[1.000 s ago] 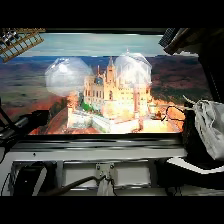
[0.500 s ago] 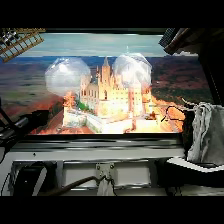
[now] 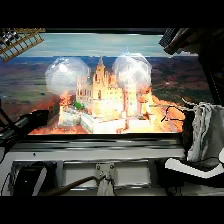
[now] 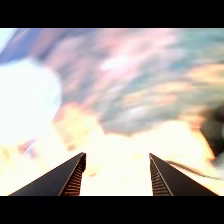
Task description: Fold the clothes and pants, and hang the long-sleeved shirts on hangers.
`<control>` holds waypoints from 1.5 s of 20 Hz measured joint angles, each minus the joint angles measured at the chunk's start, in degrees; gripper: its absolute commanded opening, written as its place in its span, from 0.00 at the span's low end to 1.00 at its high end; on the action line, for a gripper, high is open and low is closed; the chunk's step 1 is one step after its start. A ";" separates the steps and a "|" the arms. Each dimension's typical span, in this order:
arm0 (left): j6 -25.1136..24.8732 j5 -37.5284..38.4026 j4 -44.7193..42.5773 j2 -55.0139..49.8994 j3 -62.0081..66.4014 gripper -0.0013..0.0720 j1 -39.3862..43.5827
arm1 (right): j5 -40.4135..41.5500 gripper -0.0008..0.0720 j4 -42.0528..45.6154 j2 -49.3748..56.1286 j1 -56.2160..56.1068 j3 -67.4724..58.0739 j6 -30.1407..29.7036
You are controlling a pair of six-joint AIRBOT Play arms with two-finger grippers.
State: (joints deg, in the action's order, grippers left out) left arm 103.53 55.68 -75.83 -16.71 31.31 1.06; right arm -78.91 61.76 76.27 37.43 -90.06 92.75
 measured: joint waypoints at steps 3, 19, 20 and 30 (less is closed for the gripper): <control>0.00 0.00 0.02 0.00 0.00 0.58 0.00 | 1.36 0.65 1.29 0.02 -13.05 -0.39 -1.40; 0.00 0.00 0.00 0.00 -0.02 0.58 0.00 | 3.72 0.65 2.95 0.00 -48.98 -0.59 -2.43; 0.00 0.00 0.02 0.00 0.00 0.57 0.00 | 3.72 0.65 2.95 0.00 -49.42 -0.59 -2.43; 0.00 0.00 0.00 0.00 -0.02 0.58 0.00 | 3.72 0.65 2.99 0.00 -50.62 -0.59 -2.43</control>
State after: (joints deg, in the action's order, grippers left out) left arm 103.53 55.68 -75.83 -16.71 31.29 1.06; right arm -75.20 64.75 76.27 -13.19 -90.65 90.32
